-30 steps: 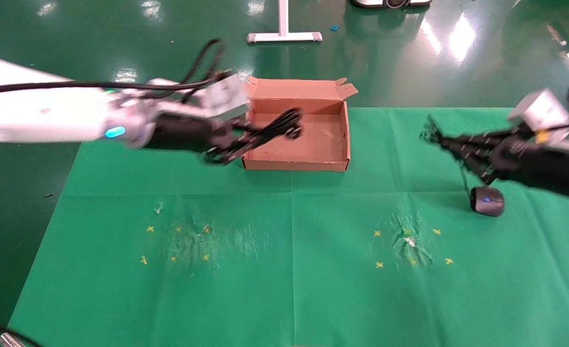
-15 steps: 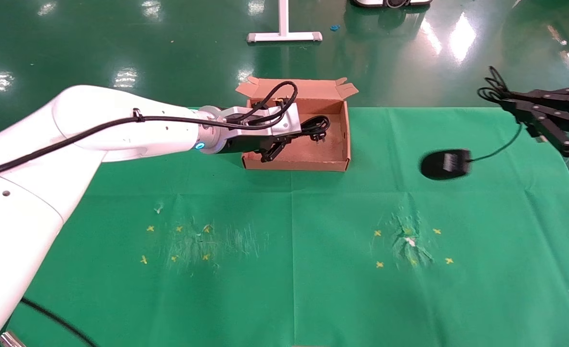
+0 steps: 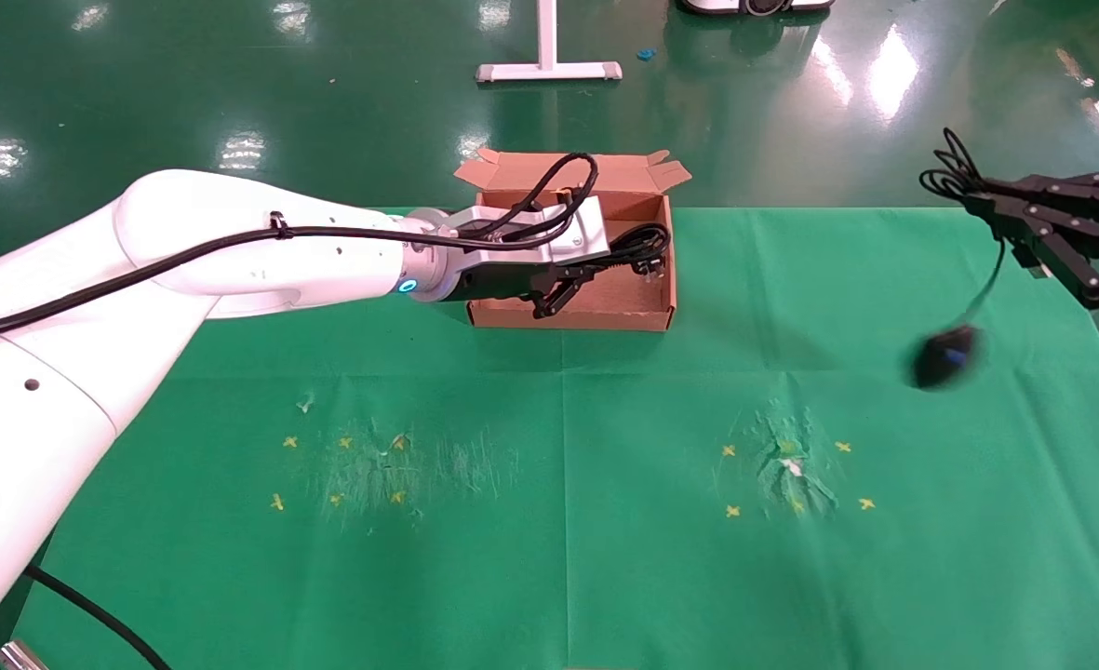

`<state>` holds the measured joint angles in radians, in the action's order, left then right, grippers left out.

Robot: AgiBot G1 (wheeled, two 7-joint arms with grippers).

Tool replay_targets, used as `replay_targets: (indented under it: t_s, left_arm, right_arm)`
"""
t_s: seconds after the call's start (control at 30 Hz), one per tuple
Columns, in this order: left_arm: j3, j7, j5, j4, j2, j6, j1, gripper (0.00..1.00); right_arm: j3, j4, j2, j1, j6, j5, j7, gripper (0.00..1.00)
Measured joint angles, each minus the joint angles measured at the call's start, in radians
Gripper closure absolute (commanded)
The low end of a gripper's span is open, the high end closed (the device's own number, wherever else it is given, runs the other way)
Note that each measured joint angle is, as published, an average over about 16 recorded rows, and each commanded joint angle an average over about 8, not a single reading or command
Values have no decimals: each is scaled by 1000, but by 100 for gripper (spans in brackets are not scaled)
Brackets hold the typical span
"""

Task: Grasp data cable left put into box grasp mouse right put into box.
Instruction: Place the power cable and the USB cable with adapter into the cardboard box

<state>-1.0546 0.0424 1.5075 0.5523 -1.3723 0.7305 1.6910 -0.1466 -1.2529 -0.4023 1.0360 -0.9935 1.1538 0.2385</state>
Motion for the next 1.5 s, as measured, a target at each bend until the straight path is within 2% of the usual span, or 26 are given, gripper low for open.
replay_targets:
  t_s: [0.2, 0.37, 0.77, 1.17, 1.33, 1.5]
  left_arm:
    - [-58, 1, -56, -31, 6, -25, 26, 0]
    - [-75, 14, -97, -86, 29, -36, 64, 0]
    - [-43, 59, -163, -169, 153, -10, 152, 0]
    - [-41, 46, -164, -136, 188, -7, 153, 0]
    - [-44, 37, -160, -126, 192, -10, 152, 0]
    - [-46, 28, -156, -117, 195, -13, 150, 0]
  right_arm:
    - [-10, -15, -39, 49, -3, 0, -2, 100]
    - [-37, -10, -100, 124, -17, 14, -12, 100]
    - [-161, 79, -342, 342, -85, 79, -32, 100]
    - [-324, 332, -651, 477, -91, 214, -91, 100]
    - [-337, 455, -725, 509, -106, 214, -159, 100]
    - [-313, 556, -754, 536, -146, 163, -235, 100]
